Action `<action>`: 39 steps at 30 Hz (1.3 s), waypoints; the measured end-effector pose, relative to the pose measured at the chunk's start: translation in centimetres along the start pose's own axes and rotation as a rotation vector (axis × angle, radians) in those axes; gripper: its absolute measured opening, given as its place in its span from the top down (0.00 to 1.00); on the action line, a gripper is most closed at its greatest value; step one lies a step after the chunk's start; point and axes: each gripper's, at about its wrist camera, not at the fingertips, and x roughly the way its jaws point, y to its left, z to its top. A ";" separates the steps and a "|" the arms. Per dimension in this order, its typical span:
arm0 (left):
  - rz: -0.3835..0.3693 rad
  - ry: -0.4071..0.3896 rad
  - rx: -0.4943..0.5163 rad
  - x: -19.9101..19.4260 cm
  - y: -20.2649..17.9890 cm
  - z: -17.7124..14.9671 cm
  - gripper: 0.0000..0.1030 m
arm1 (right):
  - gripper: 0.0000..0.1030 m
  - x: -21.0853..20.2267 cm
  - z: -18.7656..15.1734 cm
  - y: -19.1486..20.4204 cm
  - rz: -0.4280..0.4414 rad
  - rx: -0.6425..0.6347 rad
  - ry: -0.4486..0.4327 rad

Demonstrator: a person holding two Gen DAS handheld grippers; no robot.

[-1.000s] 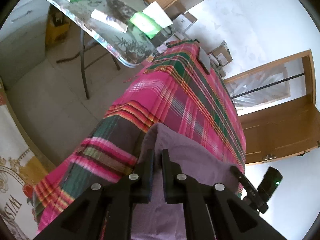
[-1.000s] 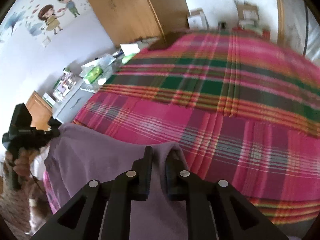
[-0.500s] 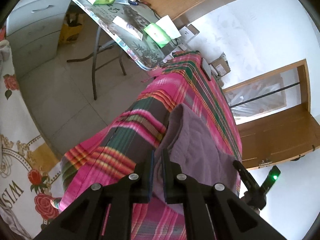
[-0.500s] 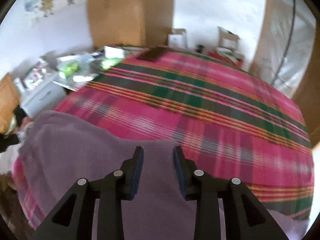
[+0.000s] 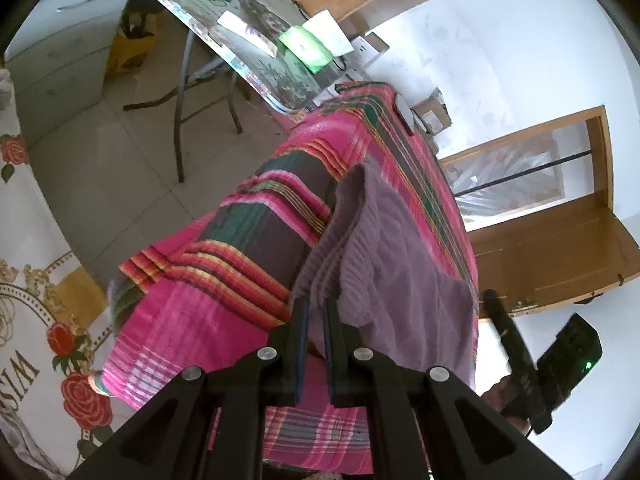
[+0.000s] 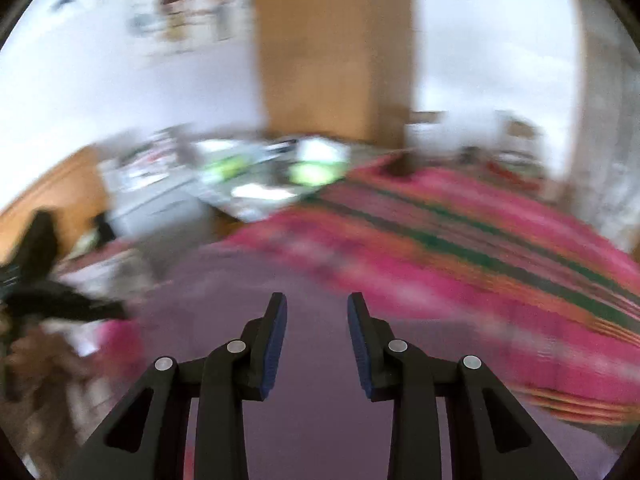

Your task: Fold clothes

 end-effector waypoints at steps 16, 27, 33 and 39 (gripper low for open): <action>-0.082 0.009 -0.032 0.8 0.0 0.4 0.90 | 0.67 4.2 -2.1 14.0 0.228 -0.383 0.068; -0.048 -0.066 -0.020 -1.0 -0.1 1.2 0.81 | 0.95 4.1 -1.2 12.7 0.184 -0.275 0.032; -0.002 -0.043 0.036 0.5 -1.1 2.6 0.73 | 0.96 1.7 0.9 8.0 0.217 -0.016 -0.062; 0.049 -0.024 0.145 2.4 -3.3 3.4 0.67 | 0.96 0.3 2.4 5.2 0.234 0.117 -0.131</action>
